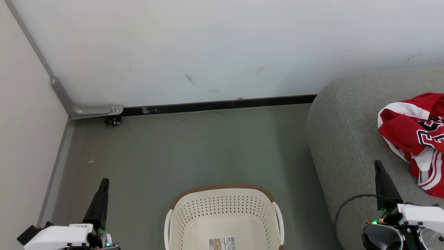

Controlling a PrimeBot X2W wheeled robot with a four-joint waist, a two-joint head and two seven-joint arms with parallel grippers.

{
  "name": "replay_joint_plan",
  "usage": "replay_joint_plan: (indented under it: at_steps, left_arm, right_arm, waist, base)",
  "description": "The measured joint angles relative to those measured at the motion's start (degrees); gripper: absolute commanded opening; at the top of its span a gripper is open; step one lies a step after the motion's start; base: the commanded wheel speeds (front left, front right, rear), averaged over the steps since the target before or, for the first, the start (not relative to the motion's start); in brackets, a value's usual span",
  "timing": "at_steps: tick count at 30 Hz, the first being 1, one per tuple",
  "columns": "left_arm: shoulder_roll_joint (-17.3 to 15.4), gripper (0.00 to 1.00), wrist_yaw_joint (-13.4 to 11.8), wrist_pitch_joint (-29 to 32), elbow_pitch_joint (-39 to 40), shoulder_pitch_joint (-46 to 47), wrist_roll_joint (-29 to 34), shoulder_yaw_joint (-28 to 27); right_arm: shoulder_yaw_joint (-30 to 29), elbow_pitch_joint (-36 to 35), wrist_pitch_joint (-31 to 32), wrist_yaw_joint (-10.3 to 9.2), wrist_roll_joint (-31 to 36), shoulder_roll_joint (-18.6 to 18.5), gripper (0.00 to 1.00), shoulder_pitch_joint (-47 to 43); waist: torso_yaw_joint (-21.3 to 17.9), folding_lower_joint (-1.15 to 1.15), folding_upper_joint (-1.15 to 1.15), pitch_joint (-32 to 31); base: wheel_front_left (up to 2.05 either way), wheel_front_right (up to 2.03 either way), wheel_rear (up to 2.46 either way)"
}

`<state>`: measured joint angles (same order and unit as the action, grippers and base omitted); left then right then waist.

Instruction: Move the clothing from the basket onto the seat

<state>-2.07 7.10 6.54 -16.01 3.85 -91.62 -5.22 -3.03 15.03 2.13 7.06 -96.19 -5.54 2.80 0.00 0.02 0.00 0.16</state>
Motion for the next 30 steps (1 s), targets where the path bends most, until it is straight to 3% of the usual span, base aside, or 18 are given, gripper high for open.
replay_joint_plan:
  at_steps: [30]
  left_arm:
    - [0.0, 0.0, 0.0, 0.0, 0.1, 0.0, 0.0, 0.1]
  right_arm:
    - [-0.2, 0.1, 0.1, -0.01, 0.0, 0.0, 0.0, 0.8]
  waist:
    - [0.0, 0.0, 0.0, 0.0]
  base:
    - [0.0, 0.0, 0.0]
